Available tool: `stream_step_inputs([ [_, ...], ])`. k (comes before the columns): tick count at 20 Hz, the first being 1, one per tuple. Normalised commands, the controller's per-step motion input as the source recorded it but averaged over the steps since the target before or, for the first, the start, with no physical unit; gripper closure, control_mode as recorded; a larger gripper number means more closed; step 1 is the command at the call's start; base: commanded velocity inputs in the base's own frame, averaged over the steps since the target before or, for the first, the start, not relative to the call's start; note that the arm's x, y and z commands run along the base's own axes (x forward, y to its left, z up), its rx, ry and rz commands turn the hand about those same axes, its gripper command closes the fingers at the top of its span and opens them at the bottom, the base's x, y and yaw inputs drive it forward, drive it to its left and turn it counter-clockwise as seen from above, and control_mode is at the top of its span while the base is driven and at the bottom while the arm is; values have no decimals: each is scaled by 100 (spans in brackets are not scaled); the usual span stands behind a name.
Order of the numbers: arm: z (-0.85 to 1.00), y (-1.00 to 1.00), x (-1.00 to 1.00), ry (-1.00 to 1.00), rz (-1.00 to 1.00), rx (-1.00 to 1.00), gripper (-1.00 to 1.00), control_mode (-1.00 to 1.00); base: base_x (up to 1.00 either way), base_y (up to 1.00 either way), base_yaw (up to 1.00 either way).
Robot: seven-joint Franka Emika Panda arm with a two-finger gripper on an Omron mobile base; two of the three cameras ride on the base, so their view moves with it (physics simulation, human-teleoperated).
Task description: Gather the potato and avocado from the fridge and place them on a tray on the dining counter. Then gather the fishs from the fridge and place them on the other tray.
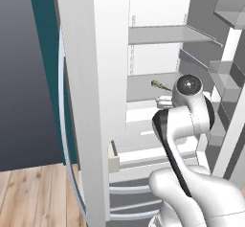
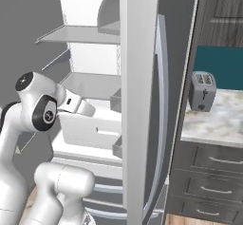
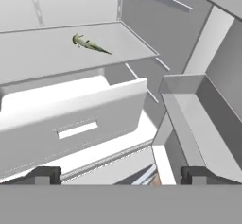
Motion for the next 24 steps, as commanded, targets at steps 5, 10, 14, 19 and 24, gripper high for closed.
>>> stream_step_inputs([
  [5, 17, 0, 46, 0, 15, -9, -100, -100, 0, 0, 0],
  [10, 17, -5, 24, 0, 16, -2, -100, -100, 0, 0, 0],
  [14, 14, -26, 14, -1, 21, 0, -100, -100, 0, 0, 0],
  [19, 2, -20, 27, -4, 14, 0, -100, -100, 0, 0, 0],
  [24, 1, 0, 60, 0, 0, 0, -100, -100, 0, 0, 0],
])
